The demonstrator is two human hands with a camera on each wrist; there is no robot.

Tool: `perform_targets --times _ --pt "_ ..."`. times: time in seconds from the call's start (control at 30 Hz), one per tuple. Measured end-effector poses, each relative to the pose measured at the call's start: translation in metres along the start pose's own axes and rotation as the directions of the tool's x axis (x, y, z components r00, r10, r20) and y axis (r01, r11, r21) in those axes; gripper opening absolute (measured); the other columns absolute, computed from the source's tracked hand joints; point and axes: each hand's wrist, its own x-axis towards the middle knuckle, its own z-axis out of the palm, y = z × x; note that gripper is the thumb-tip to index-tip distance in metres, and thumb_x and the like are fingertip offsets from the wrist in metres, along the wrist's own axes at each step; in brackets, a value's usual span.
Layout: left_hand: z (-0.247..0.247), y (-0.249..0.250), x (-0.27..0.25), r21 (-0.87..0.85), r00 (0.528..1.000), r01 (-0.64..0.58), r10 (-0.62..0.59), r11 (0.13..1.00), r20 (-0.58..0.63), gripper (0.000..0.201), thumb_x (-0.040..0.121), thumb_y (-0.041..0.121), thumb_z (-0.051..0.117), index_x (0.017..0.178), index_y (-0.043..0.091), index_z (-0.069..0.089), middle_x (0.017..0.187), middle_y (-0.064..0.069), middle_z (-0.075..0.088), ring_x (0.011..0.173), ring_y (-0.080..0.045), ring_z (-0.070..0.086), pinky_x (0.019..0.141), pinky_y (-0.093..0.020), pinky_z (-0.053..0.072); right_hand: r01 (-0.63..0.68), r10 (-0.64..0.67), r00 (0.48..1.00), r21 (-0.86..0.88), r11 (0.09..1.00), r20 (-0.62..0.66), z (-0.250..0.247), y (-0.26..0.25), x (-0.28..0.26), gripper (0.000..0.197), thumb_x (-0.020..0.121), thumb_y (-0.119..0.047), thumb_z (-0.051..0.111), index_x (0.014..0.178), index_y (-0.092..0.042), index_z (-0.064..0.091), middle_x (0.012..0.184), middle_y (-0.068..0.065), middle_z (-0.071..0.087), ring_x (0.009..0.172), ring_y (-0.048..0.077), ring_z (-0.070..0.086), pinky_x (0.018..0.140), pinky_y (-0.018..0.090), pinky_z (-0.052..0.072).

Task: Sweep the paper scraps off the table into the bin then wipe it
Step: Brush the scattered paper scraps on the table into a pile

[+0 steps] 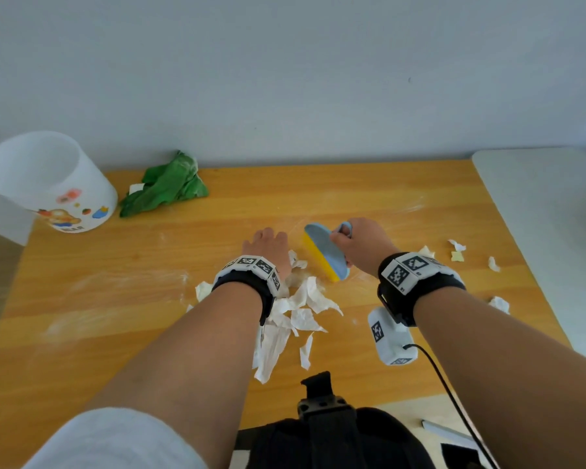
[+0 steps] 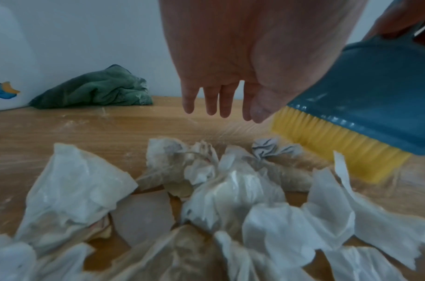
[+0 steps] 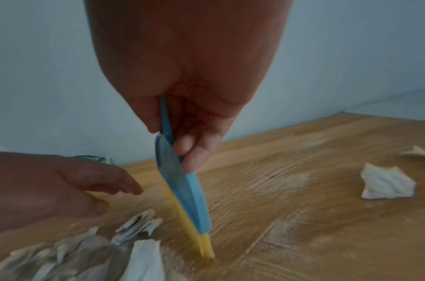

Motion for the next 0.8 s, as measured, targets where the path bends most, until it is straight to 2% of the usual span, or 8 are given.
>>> perform_targets --times 0.1,0.2,0.27,0.43,0.57,0.63,0.7,0.8 --pt "-0.008 0.008 0.000 0.017 1.000 -0.011 0.011 1.000 -0.012 0.051 0.098 0.015 0.045 0.147 0.015 0.031 0.155 -0.011 0.023 0.144 -0.031 0.023 0.113 -0.048 0.032 -0.040 0.037 0.994 -0.035 0.999 -0.100 -0.018 0.011 -0.005 0.037 0.099 -0.020 0.042 0.064 -0.009 0.039 0.063 0.016 0.043 0.058 0.021 0.038 0.053 0.029 0.025" --pt "-0.020 0.022 0.000 0.016 0.999 -0.021 0.022 1.000 -0.047 0.055 0.095 0.014 0.050 0.147 0.015 0.031 0.154 -0.011 0.025 0.142 -0.031 0.027 0.112 -0.048 0.033 -0.120 0.104 0.981 -0.089 0.989 -0.164 -0.041 0.029 -0.009 0.043 0.099 -0.021 0.042 0.058 -0.012 0.031 0.054 0.008 0.034 0.049 0.021 0.026 0.048 0.027 0.019" --pt "-0.027 0.036 0.003 0.014 0.997 -0.039 0.040 0.999 -0.061 0.055 0.094 0.012 0.049 0.146 0.014 0.033 0.153 -0.011 0.026 0.140 -0.032 0.028 0.110 -0.048 0.035 -0.155 0.134 0.972 -0.098 0.983 -0.192 -0.056 0.042 -0.013 0.045 0.100 -0.023 0.041 0.057 -0.013 0.031 0.050 0.004 0.030 0.044 0.019 0.023 0.045 0.026 0.018" --pt "-0.023 0.088 0.013 0.053 0.992 -0.117 0.119 0.992 -0.040 0.056 0.097 0.013 0.045 0.150 0.015 0.027 0.159 -0.011 0.016 0.148 -0.031 0.015 0.116 -0.049 0.027 -0.238 0.182 0.942 -0.180 0.955 -0.281 -0.091 0.077 -0.028 0.045 0.099 -0.025 0.041 0.056 -0.014 0.035 0.052 0.003 0.036 0.045 0.018 0.035 0.044 0.027 0.023" --pt "-0.009 0.123 0.023 0.061 0.990 -0.137 0.138 0.989 -0.020 0.052 0.102 0.018 0.041 0.151 0.015 0.024 0.161 -0.011 0.013 0.148 -0.031 0.014 0.116 -0.049 0.026 -0.339 0.263 0.895 -0.168 0.926 -0.360 -0.113 0.113 -0.039 0.043 0.098 -0.026 0.043 0.056 -0.015 0.037 0.055 0.003 0.040 0.048 0.020 0.040 0.045 0.027 0.025" --pt "-0.004 0.137 0.027 0.058 0.990 -0.143 0.144 0.988 -0.013 0.050 0.102 0.020 0.041 0.149 0.014 0.027 0.159 -0.012 0.016 0.147 -0.031 0.016 0.116 -0.048 0.027 -0.394 0.307 0.869 -0.167 0.904 -0.388 -0.120 0.132 -0.042 0.040 0.098 -0.029 0.042 0.061 -0.014 0.043 0.062 0.005 0.048 0.058 0.027 0.049 0.051 0.027 0.033" --pt "0.001 0.148 0.030 0.049 0.989 -0.147 0.148 0.988 -0.013 0.048 0.102 0.021 0.041 0.148 0.014 0.029 0.159 -0.011 0.018 0.147 -0.031 0.015 0.116 -0.048 0.027 -0.453 0.338 0.835 -0.193 0.870 -0.435 -0.122 0.148 -0.045 0.035 0.098 -0.033 0.040 0.073 -0.012 0.054 0.078 0.009 0.059 0.071 0.030 0.055 0.061 0.031 0.042" --pt "0.011 0.159 0.034 0.044 0.989 -0.145 0.146 0.988 -0.012 0.048 0.102 0.024 0.041 0.148 0.015 0.029 0.158 -0.011 0.019 0.148 -0.031 0.015 0.116 -0.049 0.027 -0.512 0.369 0.782 -0.181 0.840 -0.502 -0.123 0.169 -0.045 0.036 0.099 -0.033 0.038 0.096 -0.009 0.065 0.103 0.013 0.060 0.099 0.032 0.057 0.076 0.039 0.050"
